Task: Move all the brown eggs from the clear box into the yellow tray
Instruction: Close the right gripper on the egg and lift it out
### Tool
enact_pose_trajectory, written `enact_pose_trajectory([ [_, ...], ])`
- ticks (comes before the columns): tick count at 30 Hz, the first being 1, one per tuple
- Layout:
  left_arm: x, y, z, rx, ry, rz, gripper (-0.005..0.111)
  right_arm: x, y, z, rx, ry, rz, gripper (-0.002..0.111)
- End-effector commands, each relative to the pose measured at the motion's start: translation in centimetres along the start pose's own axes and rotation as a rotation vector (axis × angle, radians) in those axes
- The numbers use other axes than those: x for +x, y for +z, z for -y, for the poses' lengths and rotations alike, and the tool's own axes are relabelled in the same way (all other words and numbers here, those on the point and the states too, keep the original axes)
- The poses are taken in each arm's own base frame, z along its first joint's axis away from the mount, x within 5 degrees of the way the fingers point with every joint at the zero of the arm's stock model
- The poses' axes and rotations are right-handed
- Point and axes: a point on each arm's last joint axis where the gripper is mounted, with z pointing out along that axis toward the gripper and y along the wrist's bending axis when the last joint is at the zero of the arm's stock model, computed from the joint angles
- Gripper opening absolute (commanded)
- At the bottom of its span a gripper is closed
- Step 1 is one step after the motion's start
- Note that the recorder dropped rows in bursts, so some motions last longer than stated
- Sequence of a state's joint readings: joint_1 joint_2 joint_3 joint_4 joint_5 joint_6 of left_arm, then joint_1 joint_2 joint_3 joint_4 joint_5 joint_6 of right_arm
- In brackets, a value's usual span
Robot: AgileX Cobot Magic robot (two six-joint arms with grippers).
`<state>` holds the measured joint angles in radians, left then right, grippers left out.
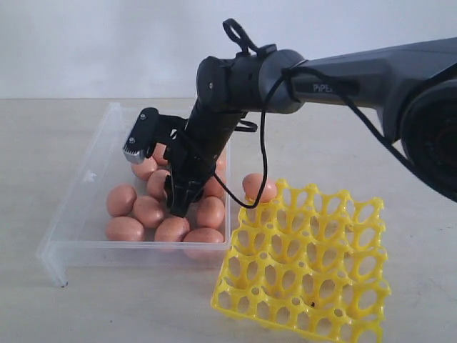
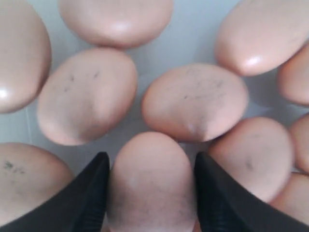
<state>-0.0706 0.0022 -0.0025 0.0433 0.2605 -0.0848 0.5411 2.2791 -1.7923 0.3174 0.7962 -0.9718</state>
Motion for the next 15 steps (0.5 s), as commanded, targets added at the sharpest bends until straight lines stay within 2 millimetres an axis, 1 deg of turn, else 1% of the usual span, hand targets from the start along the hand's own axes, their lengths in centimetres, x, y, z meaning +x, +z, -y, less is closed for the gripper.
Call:
enact_pose_trajectory([
  [1, 0.0, 0.0, 0.0, -0.002, -0.001, 0.008, 0.004, -1.4, -4.0, 0.2, 0.055, 0.009, 0.054, 0.0],
  [5, 0.0, 0.0, 0.0, -0.002, -0.001, 0.008, 0.004, -1.9, -7.0, -0.3, 0.039, 0.063, 0.059, 0.0],
  [9, 0.0, 0.0, 0.0, -0.002, -0.001, 0.008, 0.004, -1.5, -8.8, -1.2, -0.019, 0.114, -0.01, 0.0],
  [11, 0.0, 0.0, 0.0, -0.002, -0.001, 0.008, 0.004, -1.2, -9.4, -1.0, -0.018, 0.151, -0.033, 0.0],
  [15, 0.0, 0.0, 0.0, -0.002, -0.001, 0.008, 0.004, -0.1, -10.6, 0.6, 0.036, 0.348, -0.005, 0.0],
])
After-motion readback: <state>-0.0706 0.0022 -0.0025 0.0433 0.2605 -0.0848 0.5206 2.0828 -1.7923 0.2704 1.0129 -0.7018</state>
